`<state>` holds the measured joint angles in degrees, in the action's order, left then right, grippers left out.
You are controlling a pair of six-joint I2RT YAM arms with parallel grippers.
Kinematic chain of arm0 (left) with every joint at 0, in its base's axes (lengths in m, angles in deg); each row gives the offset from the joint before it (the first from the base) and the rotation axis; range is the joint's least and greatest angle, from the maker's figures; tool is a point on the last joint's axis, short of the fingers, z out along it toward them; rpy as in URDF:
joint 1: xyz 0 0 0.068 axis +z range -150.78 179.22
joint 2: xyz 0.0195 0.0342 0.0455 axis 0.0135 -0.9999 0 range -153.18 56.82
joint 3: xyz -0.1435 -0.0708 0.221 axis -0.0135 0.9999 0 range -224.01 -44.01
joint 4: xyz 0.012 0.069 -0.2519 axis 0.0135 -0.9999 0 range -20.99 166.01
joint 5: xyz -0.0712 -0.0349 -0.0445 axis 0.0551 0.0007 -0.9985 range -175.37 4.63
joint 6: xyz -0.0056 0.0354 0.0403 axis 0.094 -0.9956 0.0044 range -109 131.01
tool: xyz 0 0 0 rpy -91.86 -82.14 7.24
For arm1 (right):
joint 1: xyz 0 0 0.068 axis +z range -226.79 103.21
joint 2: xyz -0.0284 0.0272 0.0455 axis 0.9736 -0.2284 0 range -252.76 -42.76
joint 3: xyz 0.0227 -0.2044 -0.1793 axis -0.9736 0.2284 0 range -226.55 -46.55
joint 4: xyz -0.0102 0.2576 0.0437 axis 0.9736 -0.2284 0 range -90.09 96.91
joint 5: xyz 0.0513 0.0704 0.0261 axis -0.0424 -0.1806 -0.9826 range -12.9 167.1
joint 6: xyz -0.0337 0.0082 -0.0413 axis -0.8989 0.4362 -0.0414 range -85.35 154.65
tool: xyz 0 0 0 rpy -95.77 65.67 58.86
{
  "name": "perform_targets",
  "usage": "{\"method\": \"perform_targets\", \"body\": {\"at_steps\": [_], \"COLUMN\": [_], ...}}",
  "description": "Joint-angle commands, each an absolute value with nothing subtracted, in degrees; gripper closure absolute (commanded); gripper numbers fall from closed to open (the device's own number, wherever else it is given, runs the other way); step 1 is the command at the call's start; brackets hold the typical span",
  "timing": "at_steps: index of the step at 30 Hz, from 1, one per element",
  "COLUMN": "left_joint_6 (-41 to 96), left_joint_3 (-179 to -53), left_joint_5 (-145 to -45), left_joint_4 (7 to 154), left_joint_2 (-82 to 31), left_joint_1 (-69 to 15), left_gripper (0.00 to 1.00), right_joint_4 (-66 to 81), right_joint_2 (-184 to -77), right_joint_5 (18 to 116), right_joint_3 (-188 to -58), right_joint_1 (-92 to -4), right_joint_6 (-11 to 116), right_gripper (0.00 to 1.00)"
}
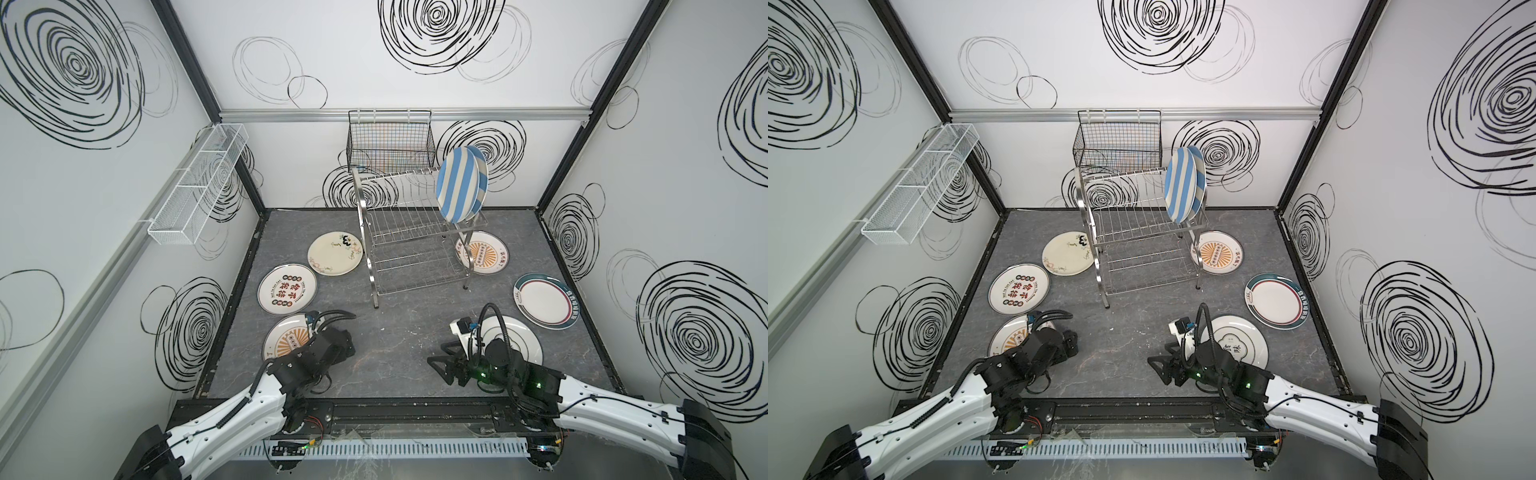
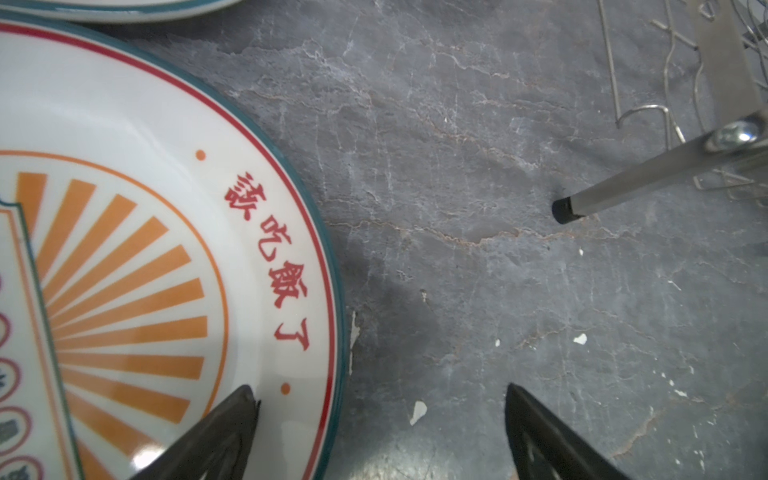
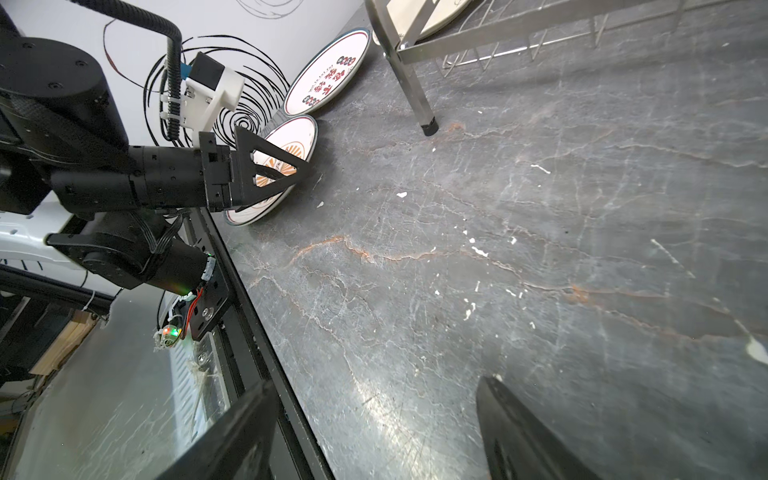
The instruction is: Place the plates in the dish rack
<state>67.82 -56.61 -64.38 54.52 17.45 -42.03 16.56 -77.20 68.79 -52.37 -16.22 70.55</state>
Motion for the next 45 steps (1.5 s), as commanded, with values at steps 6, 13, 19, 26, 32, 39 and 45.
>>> {"method": "perform_targets", "body": {"at_steps": [6,13,19,26,32,39,45], "left_joint_6": [67.2,68.2,67.2,68.3,71.0,71.4,65.9], "left_joint_3": [-54.1,-50.8,-52.8,-56.6,-59.1,-65.9,-77.6], "left_joint_5": [-67.8,-72.3,-72.0,-71.0,-68.5,-68.0,-63.8], "left_joint_4": [61.1,70.6,73.1,75.9,81.1,89.4,77.3], "left_joint_2": [17.5,19.8,16.3,9.0,2.7,-9.8,-13.6], "left_joint_1": [-43.3,-45.3,-47.6,-53.0,-59.8,-67.2,-69.4], "left_gripper": [0.04,0.04,0.04,0.04,0.04,0.04,0.04], "right_joint_4": [17.8,14.7,10.4,6.4,4.1,2.0,5.1], "right_joint_2": [-76.5,-76.4,-74.1,-71.9,-71.4,-70.4,-71.1], "right_joint_5": [69.3,67.3,66.1,64.2,61.9,61.6,59.3], "right_joint_3": [-52.1,-53.2,-54.2,-54.7,-55.6,-56.1,-54.3], "right_joint_1": [-18.3,-22.3,-26.2,-31.6,-33.4,-34.6,-34.8], "right_joint_6": [72.7,74.3,74.7,75.8,75.3,75.0,75.8], "right_gripper": [0.19,0.19,0.18,0.16,0.16,0.16,0.16]}}
